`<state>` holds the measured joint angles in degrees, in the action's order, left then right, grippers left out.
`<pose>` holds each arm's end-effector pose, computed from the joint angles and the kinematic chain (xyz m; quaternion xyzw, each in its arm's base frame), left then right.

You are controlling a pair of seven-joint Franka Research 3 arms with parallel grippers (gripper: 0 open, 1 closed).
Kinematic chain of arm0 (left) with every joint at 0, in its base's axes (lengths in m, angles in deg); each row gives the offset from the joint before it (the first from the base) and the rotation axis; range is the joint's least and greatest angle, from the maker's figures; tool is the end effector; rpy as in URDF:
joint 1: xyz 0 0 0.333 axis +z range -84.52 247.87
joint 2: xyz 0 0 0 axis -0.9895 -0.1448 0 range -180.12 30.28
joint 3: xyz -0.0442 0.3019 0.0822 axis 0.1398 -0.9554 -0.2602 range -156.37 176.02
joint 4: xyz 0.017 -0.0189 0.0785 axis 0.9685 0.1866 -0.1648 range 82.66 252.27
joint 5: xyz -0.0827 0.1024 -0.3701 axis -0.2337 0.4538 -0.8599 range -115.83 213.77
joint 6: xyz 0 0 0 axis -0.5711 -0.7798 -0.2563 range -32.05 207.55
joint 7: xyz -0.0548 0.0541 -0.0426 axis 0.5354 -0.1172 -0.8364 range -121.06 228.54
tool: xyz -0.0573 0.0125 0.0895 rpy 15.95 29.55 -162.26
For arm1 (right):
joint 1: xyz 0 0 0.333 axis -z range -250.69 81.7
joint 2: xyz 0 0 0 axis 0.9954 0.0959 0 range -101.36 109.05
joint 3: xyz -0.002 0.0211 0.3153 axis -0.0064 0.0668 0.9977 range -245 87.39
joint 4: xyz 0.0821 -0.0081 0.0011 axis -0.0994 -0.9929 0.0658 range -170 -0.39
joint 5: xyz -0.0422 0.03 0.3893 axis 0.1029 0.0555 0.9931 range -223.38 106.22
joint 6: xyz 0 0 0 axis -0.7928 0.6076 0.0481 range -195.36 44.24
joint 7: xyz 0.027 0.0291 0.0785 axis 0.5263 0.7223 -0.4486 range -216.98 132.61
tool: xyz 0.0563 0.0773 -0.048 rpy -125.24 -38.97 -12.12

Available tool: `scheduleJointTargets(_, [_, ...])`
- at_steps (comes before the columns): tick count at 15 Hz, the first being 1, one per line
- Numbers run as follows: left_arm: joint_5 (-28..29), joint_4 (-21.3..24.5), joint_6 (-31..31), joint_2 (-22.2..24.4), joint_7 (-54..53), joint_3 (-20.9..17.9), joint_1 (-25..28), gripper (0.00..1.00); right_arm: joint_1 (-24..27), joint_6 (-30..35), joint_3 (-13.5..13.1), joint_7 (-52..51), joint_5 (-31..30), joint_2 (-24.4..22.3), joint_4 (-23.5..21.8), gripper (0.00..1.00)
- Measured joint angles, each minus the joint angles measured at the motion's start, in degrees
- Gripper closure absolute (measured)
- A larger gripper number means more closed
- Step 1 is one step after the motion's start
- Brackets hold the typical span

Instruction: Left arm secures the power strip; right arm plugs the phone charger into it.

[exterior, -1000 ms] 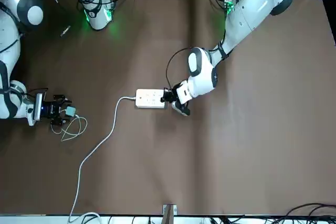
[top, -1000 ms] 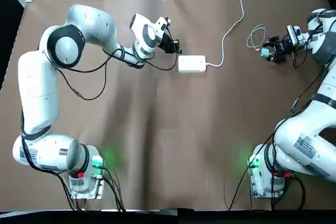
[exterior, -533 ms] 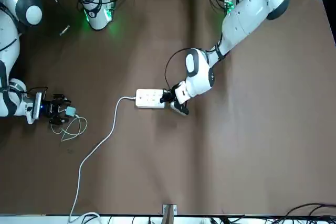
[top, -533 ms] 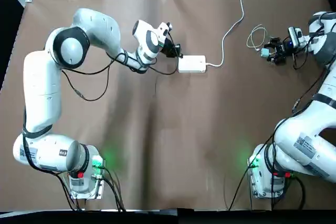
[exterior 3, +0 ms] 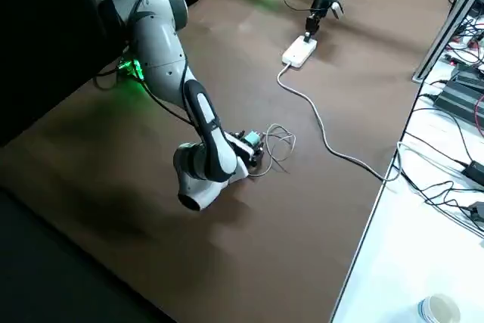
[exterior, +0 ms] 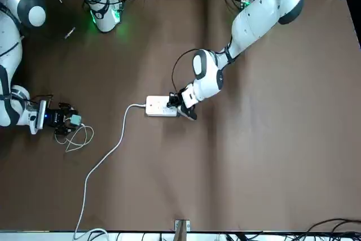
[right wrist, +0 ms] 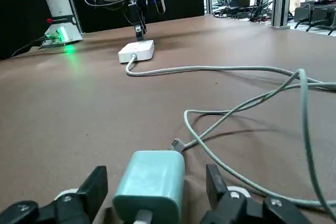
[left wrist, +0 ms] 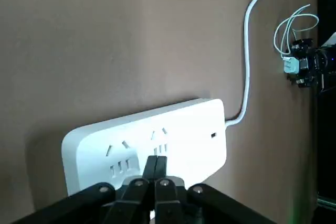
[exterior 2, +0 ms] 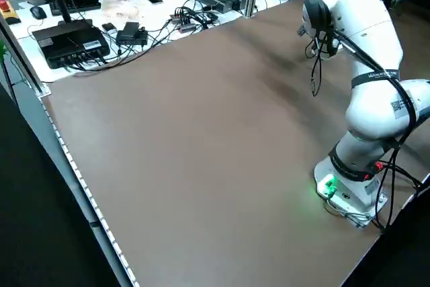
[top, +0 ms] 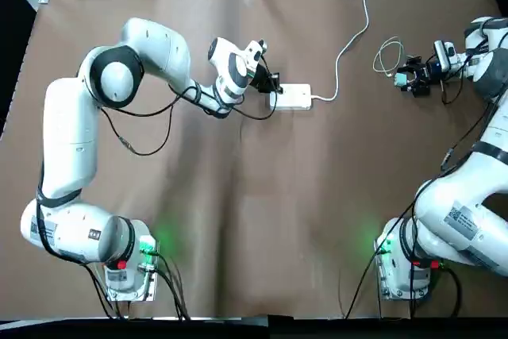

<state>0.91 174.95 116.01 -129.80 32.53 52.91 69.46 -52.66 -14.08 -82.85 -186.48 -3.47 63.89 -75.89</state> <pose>0.4838 -0.4809 0.1570 0.9110 -0.0445 0.0336 0.4087 0.5500 -0.2739 0.0614 -0.6065 -0.5353 -0.3955 0.4350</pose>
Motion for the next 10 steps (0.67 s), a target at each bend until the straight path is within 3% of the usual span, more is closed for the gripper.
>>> scheduleJointTargets(7, [0.0,-0.2,0.0,-0.5,0.0,0.0,0.0,0.99,0.0,-0.3,0.0,-0.1,0.3,0.0,0.0,0.2])
scheduleJointTargets(10, [0.0,-0.3,0.0,-0.5,-0.1,0.0,0.0,0.99,0.0,-0.7,0.0,-0.2,0.6,0.0,0.1,0.34])
